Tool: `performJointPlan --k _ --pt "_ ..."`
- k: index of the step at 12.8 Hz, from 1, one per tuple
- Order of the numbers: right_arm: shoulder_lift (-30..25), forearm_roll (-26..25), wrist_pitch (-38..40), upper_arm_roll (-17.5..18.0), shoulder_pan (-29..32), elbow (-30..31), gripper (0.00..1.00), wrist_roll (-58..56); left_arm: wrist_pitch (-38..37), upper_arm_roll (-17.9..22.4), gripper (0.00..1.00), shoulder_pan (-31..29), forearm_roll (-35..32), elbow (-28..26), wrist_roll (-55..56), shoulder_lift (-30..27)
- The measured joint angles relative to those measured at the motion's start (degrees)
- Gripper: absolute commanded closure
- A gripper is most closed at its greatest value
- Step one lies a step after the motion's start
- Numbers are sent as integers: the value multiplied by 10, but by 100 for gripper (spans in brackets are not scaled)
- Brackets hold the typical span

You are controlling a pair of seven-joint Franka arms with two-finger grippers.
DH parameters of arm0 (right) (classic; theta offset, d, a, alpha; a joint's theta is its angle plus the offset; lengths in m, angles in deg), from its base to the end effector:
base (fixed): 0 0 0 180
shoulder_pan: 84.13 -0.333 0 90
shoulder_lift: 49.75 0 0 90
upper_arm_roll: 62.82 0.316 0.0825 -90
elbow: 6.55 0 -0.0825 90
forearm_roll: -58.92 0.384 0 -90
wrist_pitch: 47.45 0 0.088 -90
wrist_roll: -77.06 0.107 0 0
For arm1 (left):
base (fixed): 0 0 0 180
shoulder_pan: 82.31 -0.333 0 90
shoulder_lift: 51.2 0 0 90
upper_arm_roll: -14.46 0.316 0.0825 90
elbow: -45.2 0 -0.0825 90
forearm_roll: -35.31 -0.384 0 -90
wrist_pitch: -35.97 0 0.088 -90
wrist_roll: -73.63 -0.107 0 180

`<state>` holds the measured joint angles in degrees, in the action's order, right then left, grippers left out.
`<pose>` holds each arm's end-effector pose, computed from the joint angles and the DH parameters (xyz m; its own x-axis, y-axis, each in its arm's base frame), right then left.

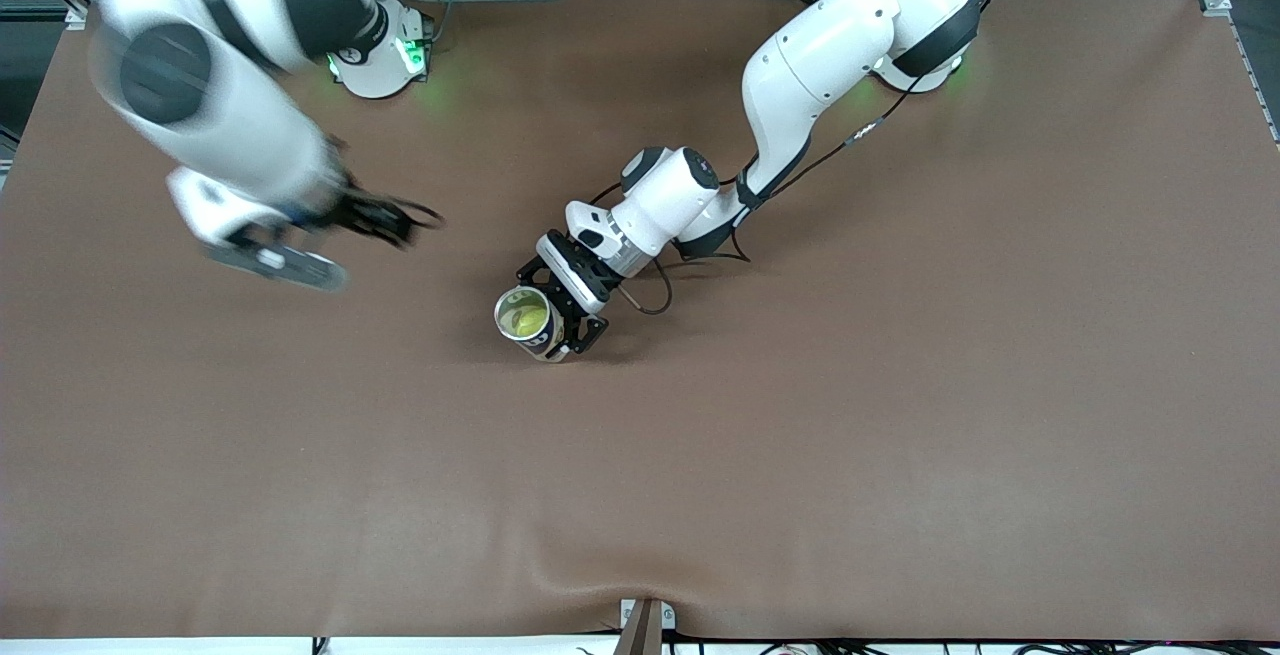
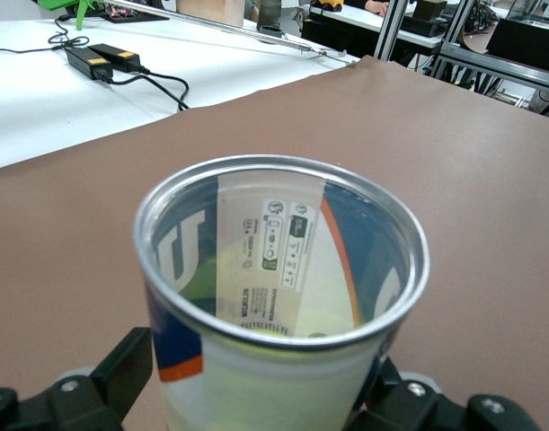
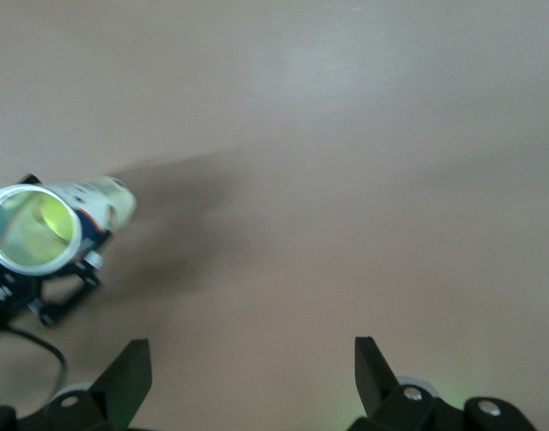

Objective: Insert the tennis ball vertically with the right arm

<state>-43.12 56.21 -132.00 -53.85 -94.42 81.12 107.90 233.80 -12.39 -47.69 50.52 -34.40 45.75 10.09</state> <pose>0.5470 0.1802 0.5713 0.9700 -0.2061 -0.1292 -0.1924 -0.9750 0.1111 0.4952 -0.5824 0.2144 0.4285 -0.3070 0.8498 -0.7694 -0.6171 0.1651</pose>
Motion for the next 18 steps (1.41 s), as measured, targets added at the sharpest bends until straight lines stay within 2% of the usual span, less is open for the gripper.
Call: performJointPlan --k 3,6,10,13,18 --pt "-43 -44 102 -2 36 -39 0 -109 -6 0 0 5 1 -5 7 0" --pt "-52 -79 138 -7 50 -80 0 -180 -39 3 0 5 5 -8 7 -6" --pt "-52 -71 110 -37 74 -79 0 -247 -87 17 0 -5 9 -45 7 -50" --pt "-46 -30 65 -44 83 -51 0 -247 -92 18 0 -23 9 -105 7 -93" --pt "-46 -24 57 -46 84 -51 0 -247 -92 18 0 -36 17 -192 12 -148"
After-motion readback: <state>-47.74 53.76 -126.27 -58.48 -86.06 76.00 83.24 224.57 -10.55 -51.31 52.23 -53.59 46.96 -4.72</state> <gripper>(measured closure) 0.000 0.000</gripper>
